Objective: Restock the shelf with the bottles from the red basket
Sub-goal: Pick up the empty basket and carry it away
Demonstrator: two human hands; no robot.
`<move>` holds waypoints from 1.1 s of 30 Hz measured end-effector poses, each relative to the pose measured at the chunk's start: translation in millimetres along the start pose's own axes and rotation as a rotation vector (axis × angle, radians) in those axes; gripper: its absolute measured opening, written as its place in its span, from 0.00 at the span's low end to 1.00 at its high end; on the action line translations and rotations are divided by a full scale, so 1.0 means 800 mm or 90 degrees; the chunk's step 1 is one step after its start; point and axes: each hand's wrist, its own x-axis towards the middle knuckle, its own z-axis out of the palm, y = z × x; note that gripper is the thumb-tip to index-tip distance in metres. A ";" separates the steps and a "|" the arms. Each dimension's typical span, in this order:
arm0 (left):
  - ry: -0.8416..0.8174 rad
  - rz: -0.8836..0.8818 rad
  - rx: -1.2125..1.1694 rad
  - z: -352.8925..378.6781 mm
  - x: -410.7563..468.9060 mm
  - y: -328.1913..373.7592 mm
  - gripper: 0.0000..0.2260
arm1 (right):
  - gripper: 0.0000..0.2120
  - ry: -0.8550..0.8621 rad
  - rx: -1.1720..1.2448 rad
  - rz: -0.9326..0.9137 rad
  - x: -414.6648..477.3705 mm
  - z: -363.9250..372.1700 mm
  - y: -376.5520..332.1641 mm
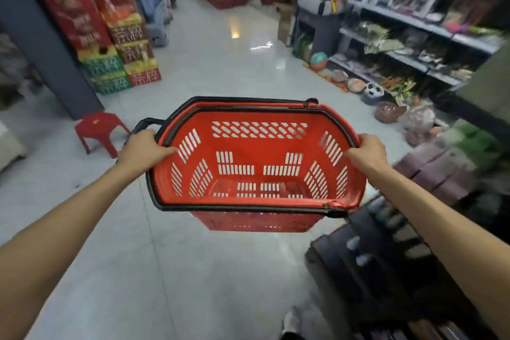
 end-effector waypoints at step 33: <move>0.029 -0.036 0.076 -0.117 1.044 0.303 0.17 | 0.04 0.019 -0.108 -0.177 0.977 0.125 -0.559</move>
